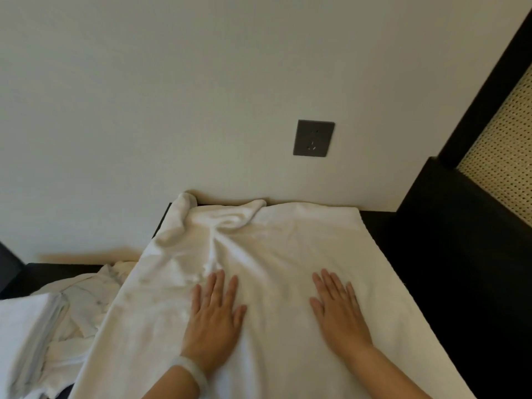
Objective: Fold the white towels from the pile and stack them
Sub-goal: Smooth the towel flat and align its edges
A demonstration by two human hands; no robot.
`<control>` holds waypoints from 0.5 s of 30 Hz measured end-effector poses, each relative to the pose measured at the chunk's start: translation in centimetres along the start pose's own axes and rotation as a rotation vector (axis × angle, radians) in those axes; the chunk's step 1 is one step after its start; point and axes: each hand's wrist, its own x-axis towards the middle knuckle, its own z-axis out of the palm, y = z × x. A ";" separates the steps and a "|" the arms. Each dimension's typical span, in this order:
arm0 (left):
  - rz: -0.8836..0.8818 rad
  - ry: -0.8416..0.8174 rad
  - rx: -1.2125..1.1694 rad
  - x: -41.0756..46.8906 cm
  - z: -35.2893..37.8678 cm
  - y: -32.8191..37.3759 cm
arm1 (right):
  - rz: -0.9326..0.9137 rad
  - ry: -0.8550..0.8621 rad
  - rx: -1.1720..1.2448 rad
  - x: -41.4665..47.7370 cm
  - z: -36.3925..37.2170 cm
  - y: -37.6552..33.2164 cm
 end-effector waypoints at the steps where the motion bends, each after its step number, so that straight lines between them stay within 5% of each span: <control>1: 0.006 -0.008 -0.014 -0.1 0.3 -0.2 | -0.014 0.007 0.001 -0.3 0.4 0.3; 5: 0.014 -0.010 -0.037 -0.2 0.6 -0.5 | -0.082 -0.023 0.292 -0.2 -0.2 1.9; 7: -0.003 -0.002 -0.017 -0.1 0.8 -0.3 | 0.088 0.109 0.474 -0.1 -1.8 4.7; 9: -0.007 0.024 -0.006 -0.1 0.7 -0.2 | 0.301 0.276 0.335 0.1 -3.3 8.7; 12: -0.039 0.092 -0.045 0.2 0.8 0.8 | 0.572 0.082 0.199 -0.2 -5.1 12.9; 15: 0.037 0.122 -0.070 1.1 0.4 3.6 | 0.665 -0.050 0.561 0.4 -6.0 14.2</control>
